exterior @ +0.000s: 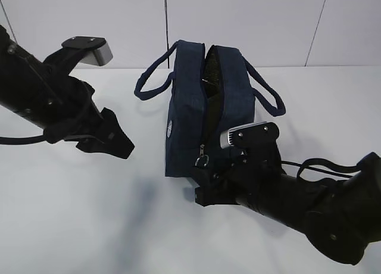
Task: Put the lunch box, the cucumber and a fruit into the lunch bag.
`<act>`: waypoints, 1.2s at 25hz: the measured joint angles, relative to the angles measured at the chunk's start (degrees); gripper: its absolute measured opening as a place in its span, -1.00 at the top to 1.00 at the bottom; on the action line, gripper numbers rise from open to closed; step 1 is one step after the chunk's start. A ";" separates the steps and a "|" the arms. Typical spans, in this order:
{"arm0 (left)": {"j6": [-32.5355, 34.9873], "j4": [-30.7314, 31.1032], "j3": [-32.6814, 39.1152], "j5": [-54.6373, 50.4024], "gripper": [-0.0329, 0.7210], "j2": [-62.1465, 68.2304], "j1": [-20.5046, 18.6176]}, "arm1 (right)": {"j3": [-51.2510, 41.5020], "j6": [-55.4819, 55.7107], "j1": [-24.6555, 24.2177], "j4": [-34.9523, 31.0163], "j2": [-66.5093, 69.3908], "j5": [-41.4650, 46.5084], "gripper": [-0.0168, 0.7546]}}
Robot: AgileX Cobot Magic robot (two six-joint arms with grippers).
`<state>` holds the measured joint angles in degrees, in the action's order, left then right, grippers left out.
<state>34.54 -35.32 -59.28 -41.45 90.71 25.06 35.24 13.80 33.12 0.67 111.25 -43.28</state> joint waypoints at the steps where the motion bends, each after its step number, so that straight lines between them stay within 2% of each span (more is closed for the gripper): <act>1: 0.00 0.00 0.00 0.09 0.07 0.00 0.00 | 0.40 0.31 0.00 0.55 0.08 -0.39 -0.09; 9: 0.00 -0.08 0.00 0.36 0.07 0.00 0.00 | 4.36 2.92 0.00 3.25 3.28 -0.73 -0.09; 24: 0.00 -0.08 0.00 0.40 0.07 0.00 0.00 | 6.56 3.05 0.10 0.33 4.82 0.51 -0.09; 27: 0.00 -0.08 0.00 0.61 0.07 0.00 0.00 | 6.56 3.05 0.10 0.20 4.82 0.51 -0.02; 30: 0.00 -0.08 0.00 0.61 0.07 0.00 0.00 | 6.56 3.05 0.10 0.20 4.82 0.43 0.14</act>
<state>34.54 -35.41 -59.28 -40.84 90.71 25.06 41.80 16.85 33.22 0.86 116.07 -42.85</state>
